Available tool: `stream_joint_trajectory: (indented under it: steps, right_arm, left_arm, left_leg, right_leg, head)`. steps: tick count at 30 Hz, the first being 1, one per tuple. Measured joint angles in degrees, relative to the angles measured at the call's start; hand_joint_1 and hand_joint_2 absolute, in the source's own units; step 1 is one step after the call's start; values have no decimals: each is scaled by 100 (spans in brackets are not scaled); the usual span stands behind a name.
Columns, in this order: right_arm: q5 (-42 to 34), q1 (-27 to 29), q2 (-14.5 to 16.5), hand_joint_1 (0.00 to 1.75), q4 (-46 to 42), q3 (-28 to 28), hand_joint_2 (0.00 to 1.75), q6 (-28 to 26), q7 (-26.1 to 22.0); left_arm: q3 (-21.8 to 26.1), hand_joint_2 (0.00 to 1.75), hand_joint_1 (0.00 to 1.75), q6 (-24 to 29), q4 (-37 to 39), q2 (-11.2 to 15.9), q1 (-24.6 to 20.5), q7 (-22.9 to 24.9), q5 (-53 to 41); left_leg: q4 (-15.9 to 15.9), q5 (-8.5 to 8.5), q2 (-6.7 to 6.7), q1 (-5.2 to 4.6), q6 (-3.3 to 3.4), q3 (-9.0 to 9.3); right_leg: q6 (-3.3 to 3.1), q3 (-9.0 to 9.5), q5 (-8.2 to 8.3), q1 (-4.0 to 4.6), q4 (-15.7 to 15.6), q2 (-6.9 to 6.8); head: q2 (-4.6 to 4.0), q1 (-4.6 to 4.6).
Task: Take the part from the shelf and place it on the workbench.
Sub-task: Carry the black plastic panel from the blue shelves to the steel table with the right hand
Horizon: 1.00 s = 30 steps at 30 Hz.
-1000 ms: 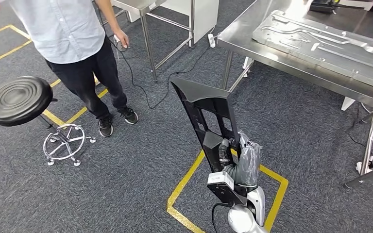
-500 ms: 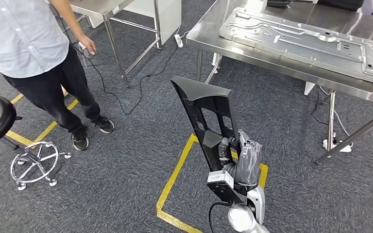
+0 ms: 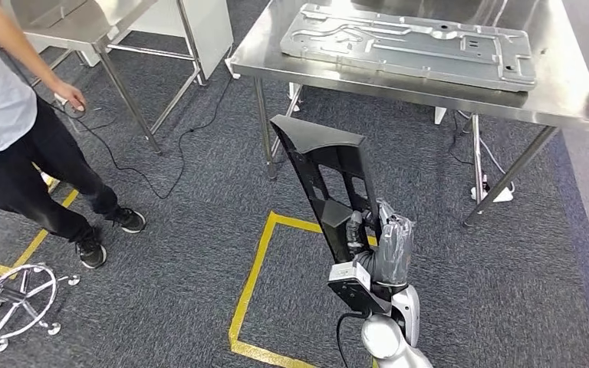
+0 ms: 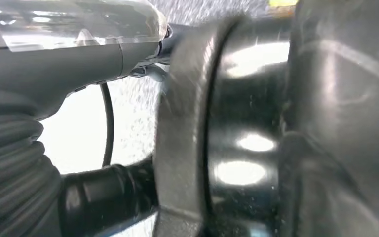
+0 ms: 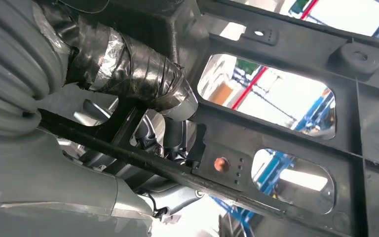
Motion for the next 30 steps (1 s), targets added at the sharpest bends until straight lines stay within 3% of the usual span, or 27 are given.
stream_joint_trajectory:
  steps: [1,2,3,4,6,8,10,11,13,15,16,17,18,19,21,23,25,27,29,30]
  right_arm:
    - [-4,-3,1,175,9,13,175,1,-1]
    - [-9,-3,1,175,22,22,175,1,-1]
    - [-13,-2,1,175,35,28,175,2,-1]
    - [-16,-3,1,175,44,33,175,2,-1]
    - [-18,-8,1,175,53,48,175,2,-1]
    - [-18,-18,3,175,58,63,175,2,-1]
    - [-19,-22,3,175,61,69,175,2,-1]
    - [-20,-21,1,175,61,69,175,1,-1]
    - [-20,-33,-4,175,60,69,175,0,-1]
    - [-20,-50,-9,175,63,70,175,-1,-2]
    - [-21,-54,-11,175,70,71,175,-1,-2]
    - [-22,-53,-17,175,78,71,175,0,-1]
    - [-25,-53,-24,175,86,71,175,1,0]
    - [-31,-56,-31,175,93,74,175,5,3]
    - [-64,-87,-47,175,108,115,175,50,30]
    - [-134,-141,-69,175,134,214,175,140,63]
    - [-221,-175,-97,175,165,336,175,213,49]
    - [-261,-189,-119,175,176,456,175,222,-3]
    - [-241,-228,-128,175,173,576,175,196,-43]
    - [-225,-248,-133,175,173,632,175,182,-54]
  left_arm:
    - [-8,175,0,0,0,1,-2,-1,1]
    - [-12,175,0,0,-1,1,-6,-1,1]
    - [-13,175,0,0,-1,2,-9,-1,1]
    - [-14,175,0,0,-1,2,-11,-1,1]
    - [-16,175,0,-2,0,2,-7,-4,1]
    - [-18,175,0,-4,1,-4,-4,-7,1]
    - [-20,175,0,-5,1,-14,-19,-10,4]
    - [-21,175,0,-7,1,-20,-29,-13,5]
    - [-24,175,0,-8,1,-31,-30,-11,3]
    - [-25,175,0,-9,1,-32,-17,-9,3]
    - [-25,175,0,-9,1,-30,-14,-9,3]
    - [-25,175,0,-9,1,-29,-12,-9,3]
    - [-26,175,0,-9,1,-28,-11,-9,3]
    - [-28,175,0,-9,1,-27,-11,-8,3]
    - [-37,175,0,-13,1,-26,-13,-5,3]
    - [-60,175,0,-25,1,-19,-18,-2,2]
    - [-106,175,0,-42,1,-10,-29,-2,1]
    - [-150,175,0,-66,-1,-1,-44,-8,1]
    - [-180,175,0,-105,-2,7,-51,-32,1]
    - [-195,175,0,-123,-2,12,-52,-48,1]
  left_leg:
    - [366,-123,-35,-2,4,-179]
    - [555,-132,-48,-2,13,-280]
    - [513,-22,-56,-3,29,-277]
    - [246,182,-86,-2,50,-170]
    - [-551,590,-322,5,112,150]
    - [-996,727,-534,5,155,324]
    - [-1052,723,-495,-4,186,352]
    - [-1087,743,-435,0,216,373]
    - [-1161,780,-294,21,289,421]
    - [-1183,777,-137,14,333,445]
    - [-1180,767,-53,8,341,447]
    - [-1177,756,21,6,343,450]
    - [-1172,741,88,5,338,458]
    - [-1165,723,134,6,322,472]
    - [-1142,672,201,-2,263,497]
    - [-1124,635,242,-25,197,509]
    - [-1141,633,263,-37,145,527]
    - [-1114,583,213,-25,92,523]
    - [-715,332,76,-14,60,348]
    - [-335,151,11,-14,55,172]
  right_leg:
    - [-12,2,-2,15,1,69]
    - [-15,6,-2,28,3,147]
    - [-16,12,-2,36,7,230]
    - [-14,21,-3,40,12,316]
    - [9,24,-10,47,37,474]
    - [70,-14,-4,37,58,605]
    - [159,-50,30,19,34,723]
    - [194,-58,29,18,38,696]
    - [240,-171,-113,44,269,416]
    - [268,-514,-450,36,951,97]
    - [286,-711,-592,22,1323,41]
    - [302,-831,-633,7,1542,26]
    - [314,-843,-566,-7,1551,14]
    - [320,-727,-405,-19,1325,-6]
    - [308,-300,-66,-23,540,-85]
    - [260,-52,41,7,73,-130]
    - [200,-47,18,39,34,-119]
    - [128,-24,21,17,4,-107]
    - [55,6,25,-11,-29,-93]
    - [31,11,18,-1,-30,-80]
  head:
    - [0,0]
    - [0,0]
    - [0,0]
    - [0,0]
    - [0,2]
    - [0,2]
    - [0,-2]
    - [0,-3]
    - [0,12]
    - [0,28]
    - [0,27]
    - [0,28]
    - [0,28]
    - [0,28]
    - [0,28]
    - [0,25]
    - [0,22]
    - [0,21]
    - [0,14]
    - [0,12]
